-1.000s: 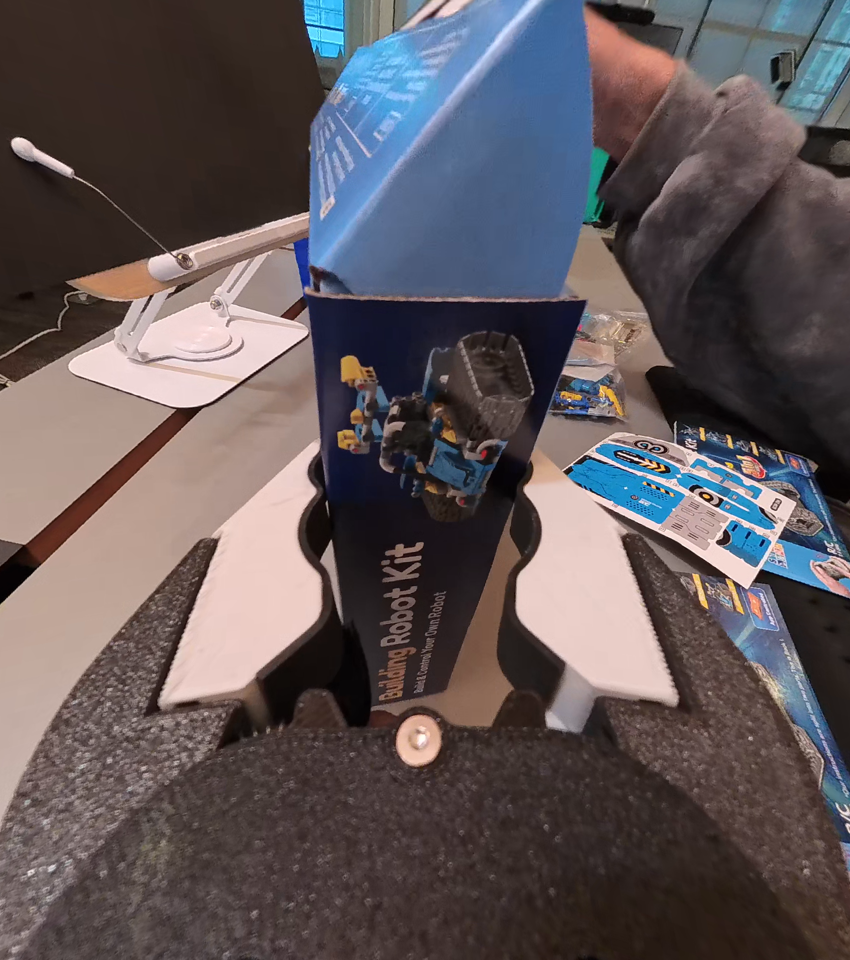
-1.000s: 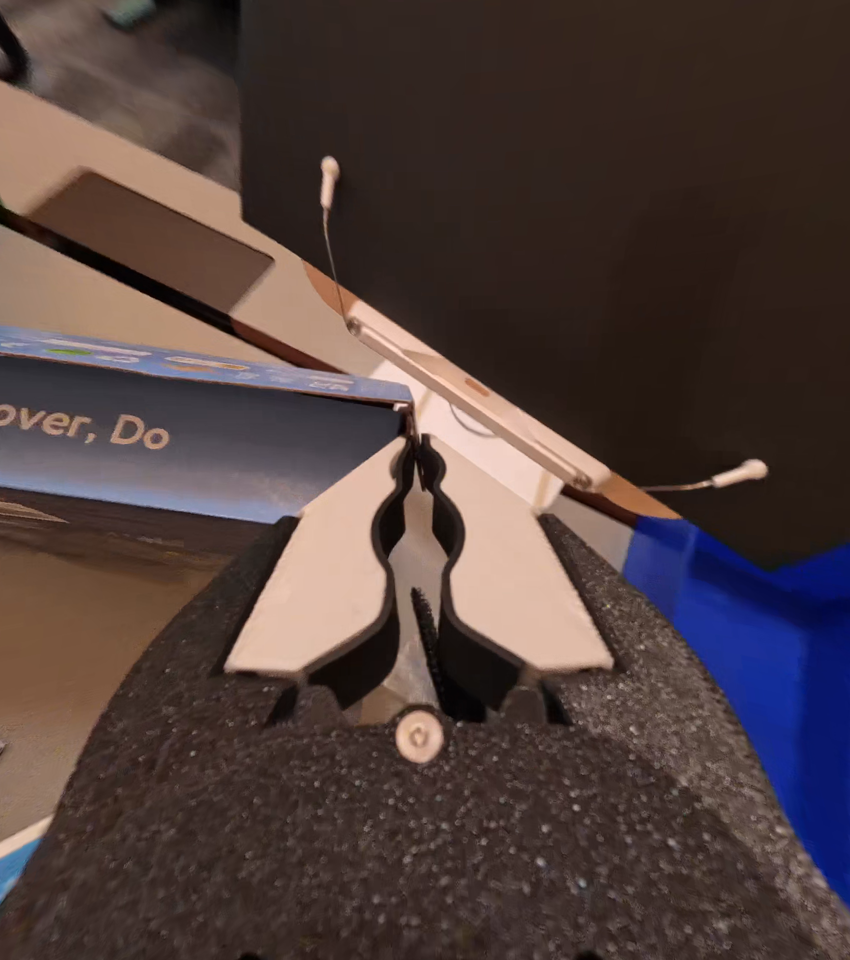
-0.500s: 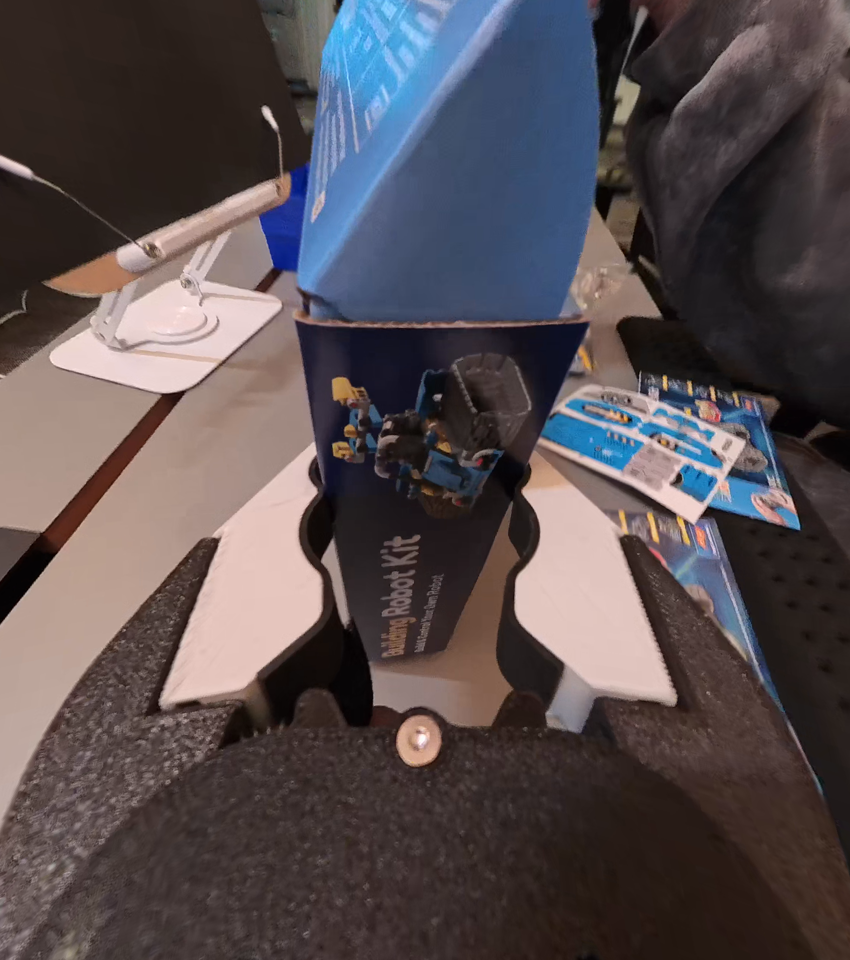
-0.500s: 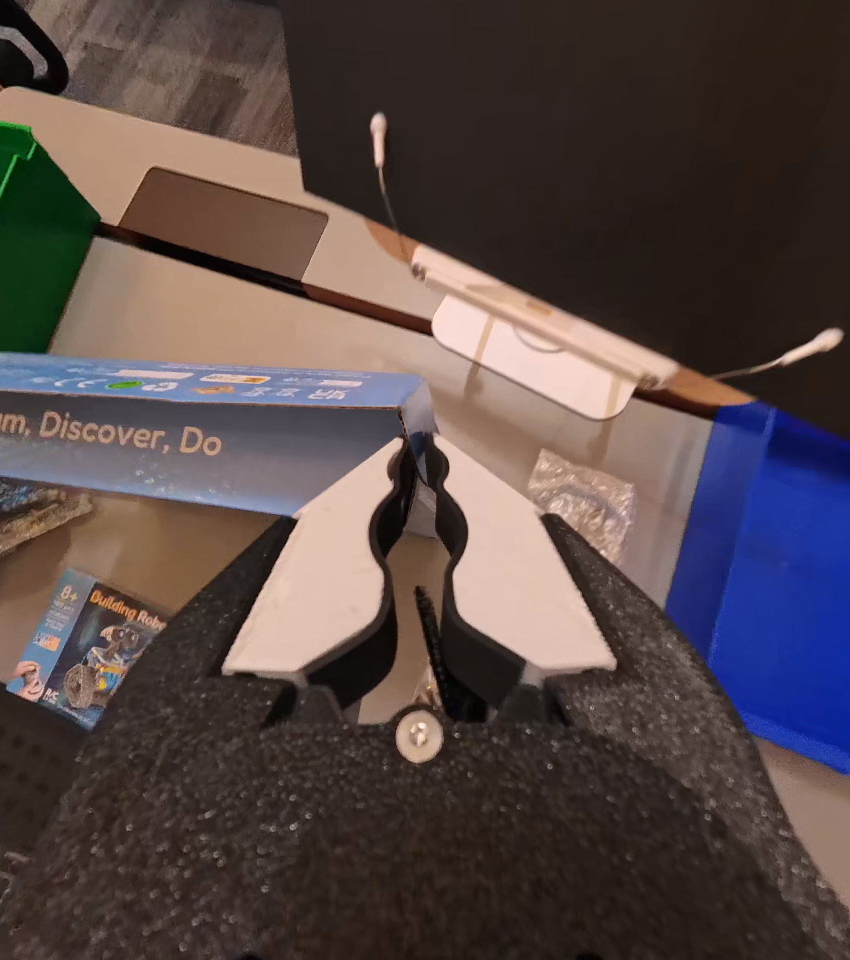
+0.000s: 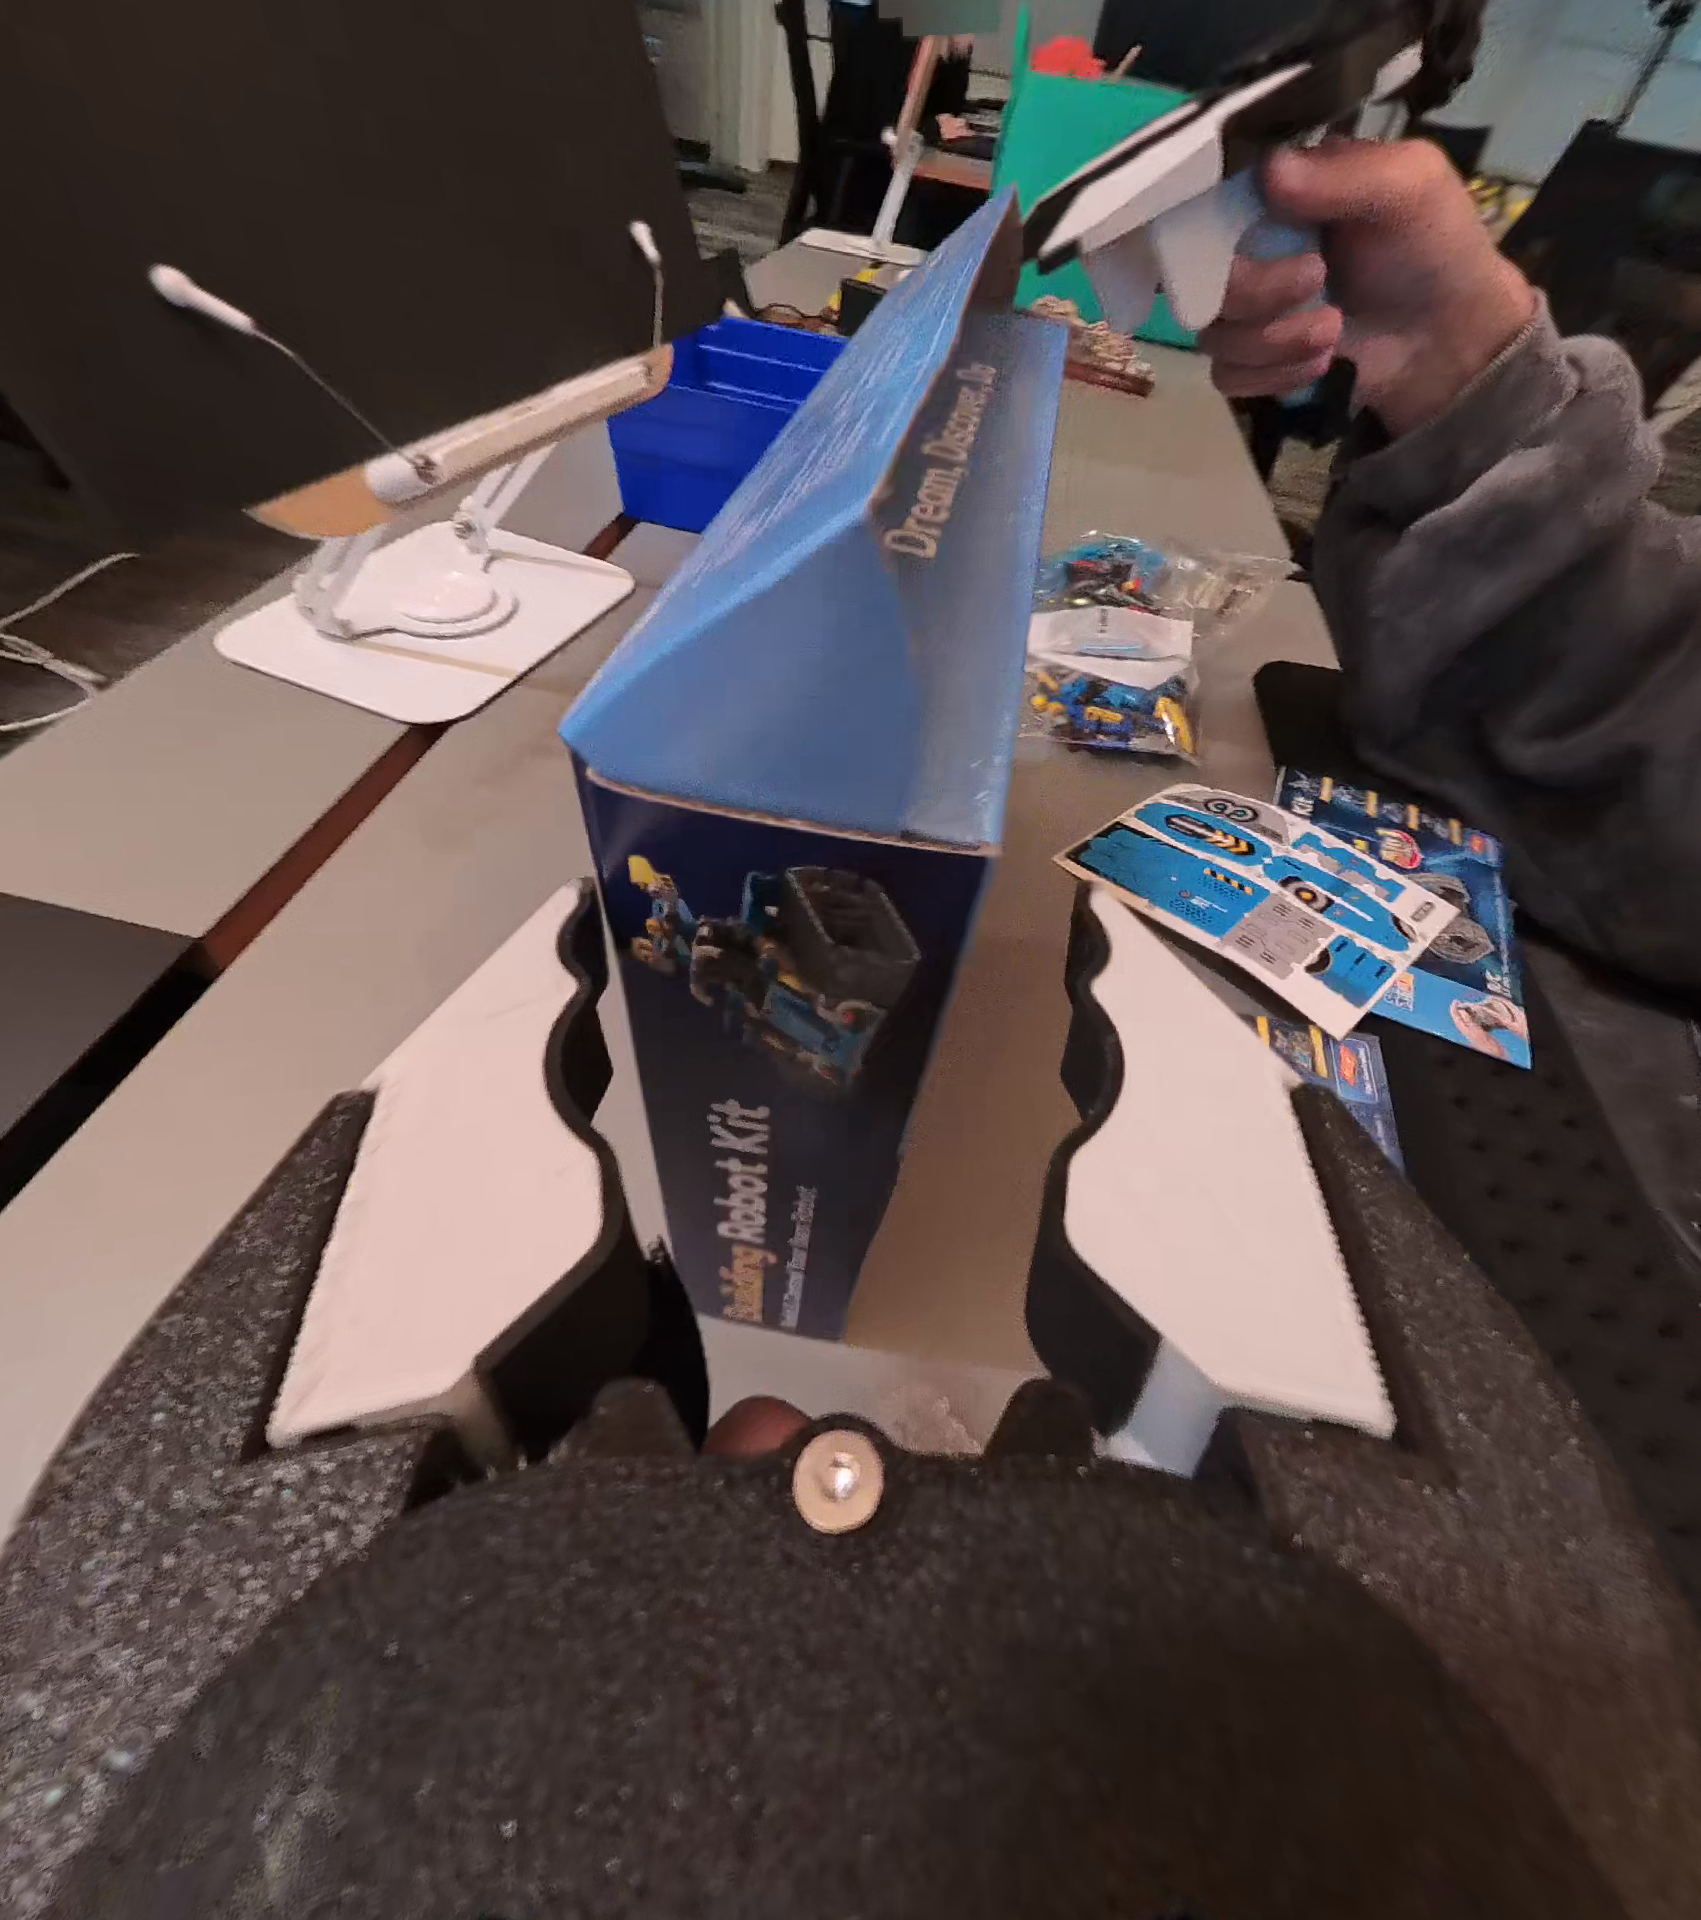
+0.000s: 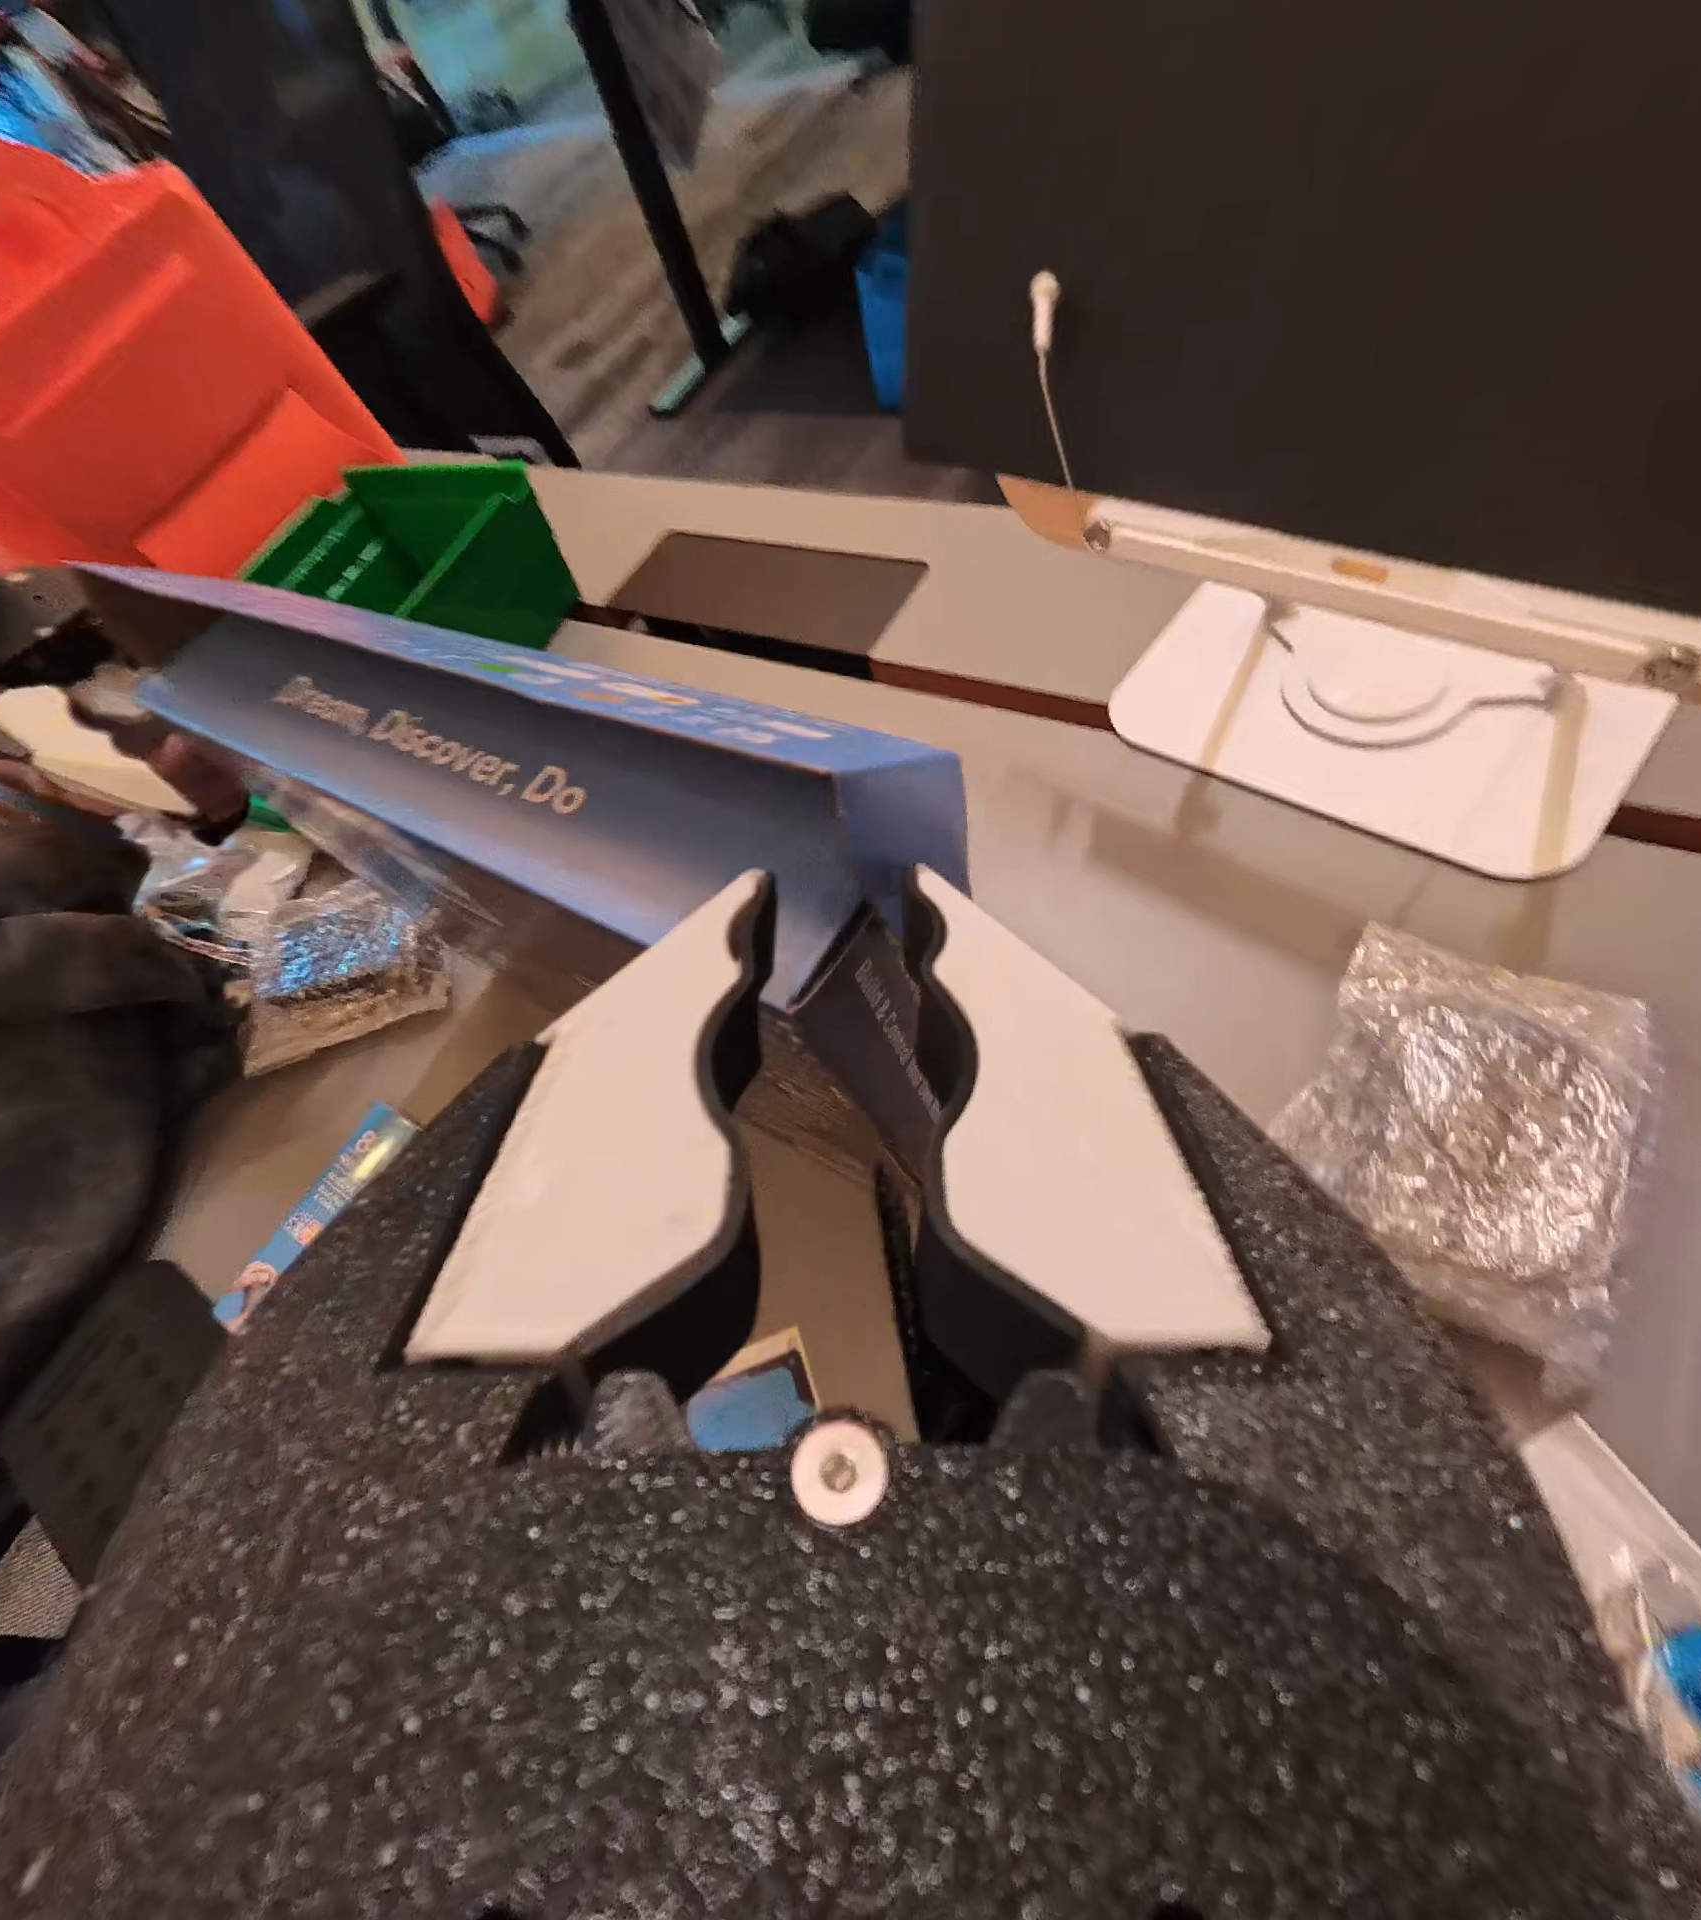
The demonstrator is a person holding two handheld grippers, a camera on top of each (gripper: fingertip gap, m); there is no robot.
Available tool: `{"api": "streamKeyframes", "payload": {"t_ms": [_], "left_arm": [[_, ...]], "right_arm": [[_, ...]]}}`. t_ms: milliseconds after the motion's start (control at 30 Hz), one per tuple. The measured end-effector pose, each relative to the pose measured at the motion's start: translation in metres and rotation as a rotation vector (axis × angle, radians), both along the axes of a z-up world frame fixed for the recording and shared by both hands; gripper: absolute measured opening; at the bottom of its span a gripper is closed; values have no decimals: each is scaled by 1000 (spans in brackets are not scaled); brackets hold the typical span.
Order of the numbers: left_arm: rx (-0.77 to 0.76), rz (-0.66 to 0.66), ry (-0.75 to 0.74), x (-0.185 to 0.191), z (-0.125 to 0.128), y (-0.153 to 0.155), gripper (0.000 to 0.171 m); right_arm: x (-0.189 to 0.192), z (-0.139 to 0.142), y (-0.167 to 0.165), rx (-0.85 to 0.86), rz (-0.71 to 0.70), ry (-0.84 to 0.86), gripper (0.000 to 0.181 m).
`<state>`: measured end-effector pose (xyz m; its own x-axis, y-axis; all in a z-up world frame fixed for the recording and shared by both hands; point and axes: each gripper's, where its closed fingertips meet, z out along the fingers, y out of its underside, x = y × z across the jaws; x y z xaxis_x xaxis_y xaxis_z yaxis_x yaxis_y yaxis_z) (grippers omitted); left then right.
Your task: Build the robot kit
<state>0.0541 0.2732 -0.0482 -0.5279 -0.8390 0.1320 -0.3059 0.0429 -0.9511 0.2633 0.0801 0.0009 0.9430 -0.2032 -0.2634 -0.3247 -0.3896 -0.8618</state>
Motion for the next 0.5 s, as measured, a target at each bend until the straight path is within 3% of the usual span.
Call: {"api": "streamKeyframes", "payload": {"t_ms": [100,200,300,367,400,500], "left_arm": [[56,84,-4,-14,18,12,93],[115,167,-52,-27,58,19,91],[226,225,-101,-15,115,6,68],[355,212,-50,15,136,-24,66],[447,175,7,32,135,-45,67],[659,33,165,91,120,-111,68]], "right_arm": [[1,13,-11,135,48,-103,36],[0,18,-23,287,147,-227,58],[-10,-8,-24,316,339,-239,76],[-6,-30,-19,293,389,-177,90],[-3,-42,-15,272,405,-149,100],[-4,-67,-2,285,502,-93,106]]}}
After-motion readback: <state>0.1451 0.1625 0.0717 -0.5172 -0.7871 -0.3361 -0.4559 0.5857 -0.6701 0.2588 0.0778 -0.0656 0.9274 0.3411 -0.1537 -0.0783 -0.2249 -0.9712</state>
